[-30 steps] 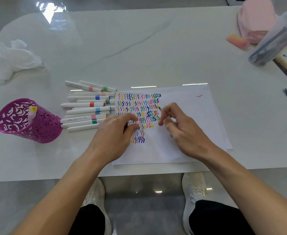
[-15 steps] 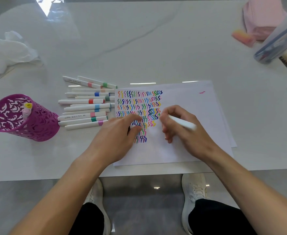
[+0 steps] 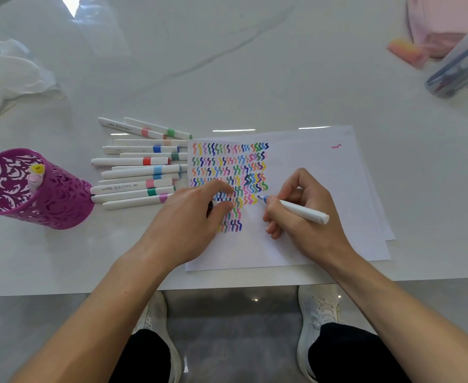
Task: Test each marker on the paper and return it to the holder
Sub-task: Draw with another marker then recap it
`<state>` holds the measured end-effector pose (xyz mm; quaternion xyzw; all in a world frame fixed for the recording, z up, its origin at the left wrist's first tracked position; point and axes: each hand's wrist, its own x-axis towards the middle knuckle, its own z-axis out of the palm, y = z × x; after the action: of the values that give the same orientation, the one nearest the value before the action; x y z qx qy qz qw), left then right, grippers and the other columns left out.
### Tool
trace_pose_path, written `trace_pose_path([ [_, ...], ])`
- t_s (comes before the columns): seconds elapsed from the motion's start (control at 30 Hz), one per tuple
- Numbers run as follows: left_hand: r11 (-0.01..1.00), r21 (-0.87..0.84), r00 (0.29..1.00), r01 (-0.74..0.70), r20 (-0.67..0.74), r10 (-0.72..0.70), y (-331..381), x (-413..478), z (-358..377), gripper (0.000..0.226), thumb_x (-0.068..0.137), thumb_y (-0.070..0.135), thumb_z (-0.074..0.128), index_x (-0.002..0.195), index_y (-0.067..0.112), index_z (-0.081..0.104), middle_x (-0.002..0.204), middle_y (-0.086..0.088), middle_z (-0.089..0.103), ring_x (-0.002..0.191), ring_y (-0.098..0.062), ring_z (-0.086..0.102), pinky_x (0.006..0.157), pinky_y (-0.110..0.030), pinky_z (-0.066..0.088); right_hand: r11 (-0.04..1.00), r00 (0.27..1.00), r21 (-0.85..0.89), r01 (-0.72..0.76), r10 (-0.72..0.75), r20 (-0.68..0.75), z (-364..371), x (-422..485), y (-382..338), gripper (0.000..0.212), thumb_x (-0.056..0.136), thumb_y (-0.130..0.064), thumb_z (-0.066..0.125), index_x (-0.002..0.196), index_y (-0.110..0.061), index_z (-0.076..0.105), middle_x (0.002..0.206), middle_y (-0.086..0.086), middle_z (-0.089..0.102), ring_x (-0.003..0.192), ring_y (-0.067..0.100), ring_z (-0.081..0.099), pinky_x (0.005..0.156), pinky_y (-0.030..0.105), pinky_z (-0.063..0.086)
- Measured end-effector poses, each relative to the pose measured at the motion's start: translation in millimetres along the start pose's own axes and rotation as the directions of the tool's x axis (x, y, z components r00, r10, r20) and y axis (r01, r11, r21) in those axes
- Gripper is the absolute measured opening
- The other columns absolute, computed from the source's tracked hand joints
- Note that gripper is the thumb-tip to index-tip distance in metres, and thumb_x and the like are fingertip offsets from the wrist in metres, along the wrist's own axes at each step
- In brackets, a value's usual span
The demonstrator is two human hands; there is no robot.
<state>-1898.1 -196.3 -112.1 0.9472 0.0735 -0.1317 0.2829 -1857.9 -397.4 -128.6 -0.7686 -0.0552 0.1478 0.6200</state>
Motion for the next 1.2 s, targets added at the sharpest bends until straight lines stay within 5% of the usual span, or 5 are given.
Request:
trace_pose_path([
  [0.53, 1.0, -0.026, 1.0, -0.003, -0.004, 0.003, 3.0, -2.5, -3.3, 0.029, 0.101, 0.043, 0.048, 0.129, 0.038, 0.054, 0.087, 0.008, 0.053, 0.065, -0.004, 0.052, 0.05, -0.013, 0.032, 0.998, 1.0, -0.068, 0.002, -0.002, 0.004, 0.7, 1.7, 1.0, 0.023, 0.095, -0.012, 0.07, 0.086, -0.003, 0.051, 0.07, 0.013, 0.073, 0.057, 0.029, 0.072, 0.056, 0.044, 0.061],
  [1.2, 0.996, -0.073, 0.998, 0.054, -0.011, -0.055, 4.7, -0.5, -4.4, 0.032, 0.098, 0.044, 0.053, 0.127, 0.034, 0.061, 0.106, 0.011, 0.056, 0.078, -0.01, 0.058, 0.054, -0.011, 0.041, 0.992, 0.999, -0.123, -0.038, 0.035, -0.031, 1.6, 0.9, -3.6, 0.025, 0.092, -0.012, 0.071, 0.079, -0.01, 0.051, 0.065, 0.01, 0.072, 0.051, 0.028, 0.07, 0.049, 0.038, 0.058],
])
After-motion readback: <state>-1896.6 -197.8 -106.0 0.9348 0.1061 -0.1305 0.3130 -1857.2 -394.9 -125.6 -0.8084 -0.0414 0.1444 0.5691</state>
